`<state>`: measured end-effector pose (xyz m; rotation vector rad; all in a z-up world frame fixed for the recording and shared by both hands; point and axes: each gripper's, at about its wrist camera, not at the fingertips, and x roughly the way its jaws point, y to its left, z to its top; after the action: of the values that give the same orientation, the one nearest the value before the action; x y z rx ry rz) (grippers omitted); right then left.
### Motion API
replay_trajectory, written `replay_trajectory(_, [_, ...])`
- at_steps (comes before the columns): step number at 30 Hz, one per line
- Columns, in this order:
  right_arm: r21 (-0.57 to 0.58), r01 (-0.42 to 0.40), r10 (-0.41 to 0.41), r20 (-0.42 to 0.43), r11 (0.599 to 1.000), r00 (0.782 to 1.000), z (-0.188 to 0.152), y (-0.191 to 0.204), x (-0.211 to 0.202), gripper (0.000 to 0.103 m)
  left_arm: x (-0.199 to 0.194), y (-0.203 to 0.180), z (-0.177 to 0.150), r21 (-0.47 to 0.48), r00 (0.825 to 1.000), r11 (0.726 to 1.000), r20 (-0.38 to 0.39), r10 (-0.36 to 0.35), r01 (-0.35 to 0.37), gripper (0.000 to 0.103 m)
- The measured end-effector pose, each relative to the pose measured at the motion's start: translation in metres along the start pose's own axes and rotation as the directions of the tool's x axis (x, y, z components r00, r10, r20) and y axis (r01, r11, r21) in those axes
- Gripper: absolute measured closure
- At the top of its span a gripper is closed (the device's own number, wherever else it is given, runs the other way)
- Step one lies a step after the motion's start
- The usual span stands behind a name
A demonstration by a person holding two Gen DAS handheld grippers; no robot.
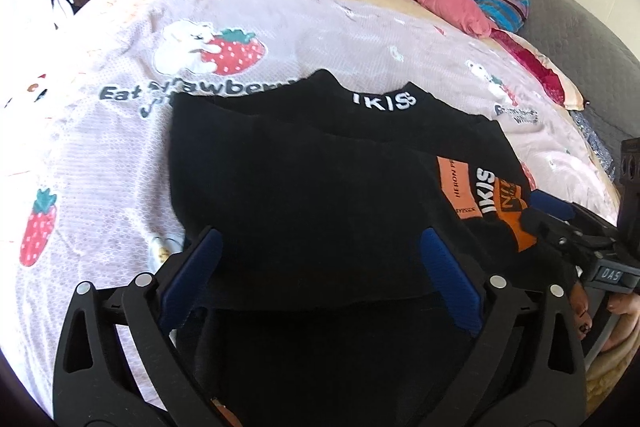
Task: Fold small clothes
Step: 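Withdraw the open right gripper from the orange cuffs, then move both open grippers to the hem of the black shirt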
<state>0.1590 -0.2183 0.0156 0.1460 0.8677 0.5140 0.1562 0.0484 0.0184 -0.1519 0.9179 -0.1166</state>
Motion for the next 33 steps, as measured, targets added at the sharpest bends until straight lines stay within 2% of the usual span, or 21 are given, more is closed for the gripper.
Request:
replay_trajectory(15, [0.009,-0.005,0.004,0.075,1.0,0.997,0.005,-0.002,-0.018,0.006,-0.024,0.013,-0.003,-0.013,0.998,0.999,0.058,0.04,-0.039,0.009])
replay_trajectory(22, [-0.007,0.004,-0.003,0.101,1.0,0.995,0.007,0.003,-0.026,0.006,-0.044,0.013,-0.005,0.01,0.987,0.994,0.118,0.109,-0.111,0.009])
replay_trajectory(33, [-0.002,0.009,-0.009,0.133,1.0,0.991,0.0,-0.001,-0.042,0.006,-0.058,0.023,-0.015,-0.01,0.984,0.992,0.126,0.125,-0.125,0.01])
